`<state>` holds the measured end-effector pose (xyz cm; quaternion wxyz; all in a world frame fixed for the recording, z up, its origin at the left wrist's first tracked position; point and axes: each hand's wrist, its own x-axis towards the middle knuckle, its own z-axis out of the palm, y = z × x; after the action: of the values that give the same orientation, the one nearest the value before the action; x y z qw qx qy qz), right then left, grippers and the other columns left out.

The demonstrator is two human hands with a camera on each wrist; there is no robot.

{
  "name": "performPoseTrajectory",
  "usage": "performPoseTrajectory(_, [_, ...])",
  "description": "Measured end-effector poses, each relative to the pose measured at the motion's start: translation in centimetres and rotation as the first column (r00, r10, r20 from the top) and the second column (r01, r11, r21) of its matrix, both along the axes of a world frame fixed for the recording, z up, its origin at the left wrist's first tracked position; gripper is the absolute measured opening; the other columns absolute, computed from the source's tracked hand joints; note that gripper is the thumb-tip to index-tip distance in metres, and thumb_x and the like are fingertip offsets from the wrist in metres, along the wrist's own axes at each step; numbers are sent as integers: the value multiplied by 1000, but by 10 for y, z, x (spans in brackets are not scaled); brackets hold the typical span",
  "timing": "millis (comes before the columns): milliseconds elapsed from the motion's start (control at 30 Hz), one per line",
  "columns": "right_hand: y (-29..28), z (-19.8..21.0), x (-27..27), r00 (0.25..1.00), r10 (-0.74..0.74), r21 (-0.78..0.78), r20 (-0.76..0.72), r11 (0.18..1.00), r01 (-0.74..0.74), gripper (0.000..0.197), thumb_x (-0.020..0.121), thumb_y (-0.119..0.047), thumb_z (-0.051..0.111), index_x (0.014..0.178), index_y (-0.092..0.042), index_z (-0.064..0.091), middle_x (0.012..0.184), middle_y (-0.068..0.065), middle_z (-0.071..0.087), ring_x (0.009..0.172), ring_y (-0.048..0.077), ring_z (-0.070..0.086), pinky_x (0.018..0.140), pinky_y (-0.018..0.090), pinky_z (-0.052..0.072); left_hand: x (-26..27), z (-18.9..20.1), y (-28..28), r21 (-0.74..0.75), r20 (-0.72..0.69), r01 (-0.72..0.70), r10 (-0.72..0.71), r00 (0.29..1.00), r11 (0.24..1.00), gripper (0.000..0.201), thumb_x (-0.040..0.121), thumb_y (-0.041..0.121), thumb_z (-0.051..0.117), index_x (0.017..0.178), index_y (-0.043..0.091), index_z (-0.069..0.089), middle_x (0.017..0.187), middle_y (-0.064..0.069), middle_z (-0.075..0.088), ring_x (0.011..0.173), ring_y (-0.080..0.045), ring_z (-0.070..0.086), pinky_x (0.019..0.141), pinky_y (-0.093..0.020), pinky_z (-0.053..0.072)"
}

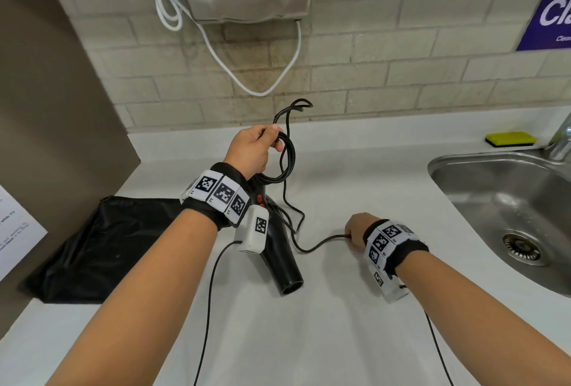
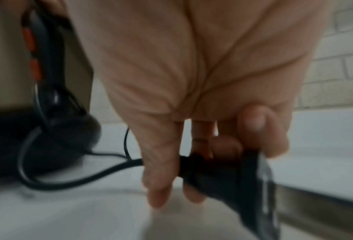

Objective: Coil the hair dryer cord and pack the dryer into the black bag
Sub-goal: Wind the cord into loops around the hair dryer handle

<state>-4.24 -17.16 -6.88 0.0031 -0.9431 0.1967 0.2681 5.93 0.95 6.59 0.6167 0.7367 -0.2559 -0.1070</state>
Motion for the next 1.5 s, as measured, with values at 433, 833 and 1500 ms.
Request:
performPoseTrajectory(433, [44, 83, 3, 634, -763, 932, 126, -128, -339, 21, 91, 4, 46, 75, -9, 49, 66, 7, 58, 49, 12, 61, 54, 20, 54, 5, -1, -5, 14, -2, 4, -4, 1000, 1000, 27, 100, 24, 39, 81, 15, 56, 68, 0, 54, 29, -5, 26, 34, -15, 22])
performPoseTrajectory(833, [75, 94, 51, 175, -756, 721, 631, 487, -493, 37, 73, 5, 70, 63, -20, 44, 64, -4, 44, 59, 5, 44, 58, 11, 38, 4, 1, -2, -3, -61, 32, -33, 998, 999, 26, 99, 24, 42, 82, 15, 59, 67, -1, 54, 31, -6, 27, 36, -17, 20])
performPoseTrajectory(1500, [75, 23, 53, 528, -516, 723, 674, 605, -332, 31, 91, -49, 29, 95, -22, 44, 88, -6, 44, 82, 11, 42, 88, 35, 39, 6, -4, 0, -133, -49, 20, -26, 998, 991, 22, 101, 18, 36, 100, 14, 58, 70, -1, 57, 29, -4, 25, 34, -16, 19])
